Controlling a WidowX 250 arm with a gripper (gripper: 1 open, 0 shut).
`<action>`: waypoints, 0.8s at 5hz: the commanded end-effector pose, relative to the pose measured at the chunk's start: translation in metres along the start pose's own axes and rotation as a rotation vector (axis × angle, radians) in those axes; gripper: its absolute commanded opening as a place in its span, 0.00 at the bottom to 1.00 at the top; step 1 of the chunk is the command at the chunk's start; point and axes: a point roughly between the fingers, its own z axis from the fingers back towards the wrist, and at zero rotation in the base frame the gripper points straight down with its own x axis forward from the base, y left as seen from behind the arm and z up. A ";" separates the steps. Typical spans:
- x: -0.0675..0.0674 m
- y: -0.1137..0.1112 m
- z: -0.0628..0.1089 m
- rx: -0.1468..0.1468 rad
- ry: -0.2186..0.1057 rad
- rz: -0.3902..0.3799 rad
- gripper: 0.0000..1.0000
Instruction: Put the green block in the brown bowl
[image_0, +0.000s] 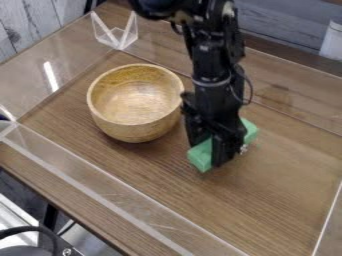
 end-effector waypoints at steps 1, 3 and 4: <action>0.012 0.014 0.041 0.050 -0.107 0.082 0.00; 0.008 0.080 0.071 0.103 -0.146 0.260 0.00; 0.006 0.110 0.079 0.124 -0.147 0.319 0.00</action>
